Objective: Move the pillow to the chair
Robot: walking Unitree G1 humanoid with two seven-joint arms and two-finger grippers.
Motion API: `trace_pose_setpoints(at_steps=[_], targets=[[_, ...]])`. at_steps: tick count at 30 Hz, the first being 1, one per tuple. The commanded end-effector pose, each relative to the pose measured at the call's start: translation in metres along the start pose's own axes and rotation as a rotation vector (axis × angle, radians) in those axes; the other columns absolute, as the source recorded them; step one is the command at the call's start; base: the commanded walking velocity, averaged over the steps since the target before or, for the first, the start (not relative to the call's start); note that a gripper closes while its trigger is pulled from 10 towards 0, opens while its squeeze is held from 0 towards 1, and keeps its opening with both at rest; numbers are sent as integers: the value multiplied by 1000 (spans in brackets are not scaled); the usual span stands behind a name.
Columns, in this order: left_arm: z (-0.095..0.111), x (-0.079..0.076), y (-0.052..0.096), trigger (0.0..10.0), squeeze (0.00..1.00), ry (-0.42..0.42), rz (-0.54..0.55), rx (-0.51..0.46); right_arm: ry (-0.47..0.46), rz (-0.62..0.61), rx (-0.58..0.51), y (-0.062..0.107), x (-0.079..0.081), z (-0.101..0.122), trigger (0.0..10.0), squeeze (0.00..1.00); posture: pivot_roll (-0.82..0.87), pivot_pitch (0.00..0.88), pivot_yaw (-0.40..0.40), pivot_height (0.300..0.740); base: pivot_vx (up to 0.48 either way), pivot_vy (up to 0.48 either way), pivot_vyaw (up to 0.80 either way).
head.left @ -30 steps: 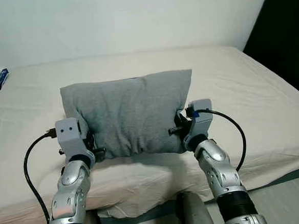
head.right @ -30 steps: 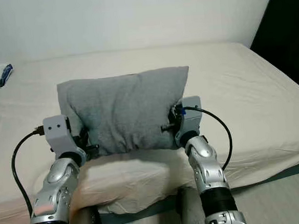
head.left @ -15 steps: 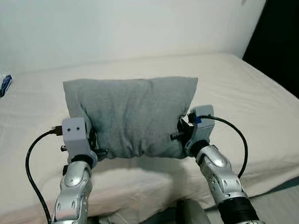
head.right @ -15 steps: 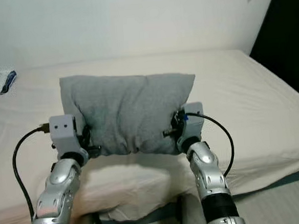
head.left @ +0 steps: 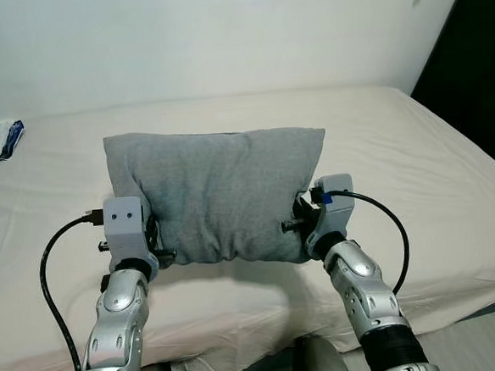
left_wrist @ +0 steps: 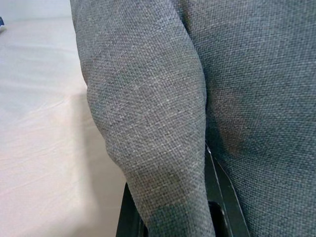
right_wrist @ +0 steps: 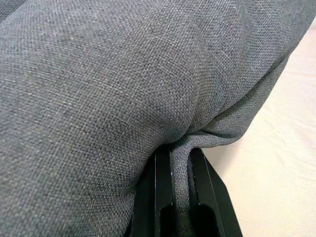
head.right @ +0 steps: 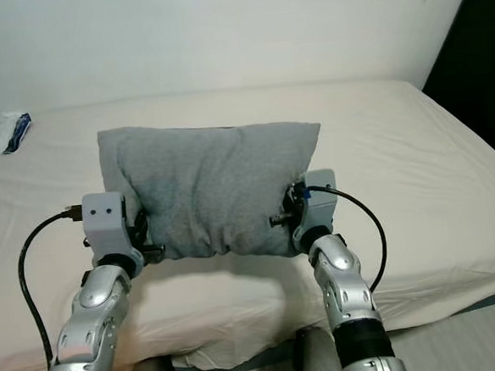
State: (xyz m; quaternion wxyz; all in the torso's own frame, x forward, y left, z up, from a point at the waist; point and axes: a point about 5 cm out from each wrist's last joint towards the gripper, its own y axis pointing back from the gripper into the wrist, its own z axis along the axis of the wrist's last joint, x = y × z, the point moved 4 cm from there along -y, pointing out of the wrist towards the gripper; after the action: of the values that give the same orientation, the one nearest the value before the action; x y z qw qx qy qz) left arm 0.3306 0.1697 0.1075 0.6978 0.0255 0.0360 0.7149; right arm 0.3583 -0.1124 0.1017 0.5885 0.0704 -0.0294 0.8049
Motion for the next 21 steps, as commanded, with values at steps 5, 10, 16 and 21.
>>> trace_pose_setpoints(at_steps=[5,10,16,21], targets=[[12,-22,0,10000,0,-28,-92,-62,10,93,-6,-4,25,2,10000,0,40,0,-81,602,0,0,0],[12,-23,1,10000,0,-26,-94,-60,11,95,-4,-3,25,1,10000,0,40,0,-81,602,0,0,0],[12,-23,0,10000,0,-26,-95,-62,5,125,-14,-2,29,3,10000,0,40,0,-82,602,0,0,0],[13,-24,0,10000,0,-15,-92,-65,15,142,-4,-2,32,2,10000,0,38,0,-85,617,0,0,0]])
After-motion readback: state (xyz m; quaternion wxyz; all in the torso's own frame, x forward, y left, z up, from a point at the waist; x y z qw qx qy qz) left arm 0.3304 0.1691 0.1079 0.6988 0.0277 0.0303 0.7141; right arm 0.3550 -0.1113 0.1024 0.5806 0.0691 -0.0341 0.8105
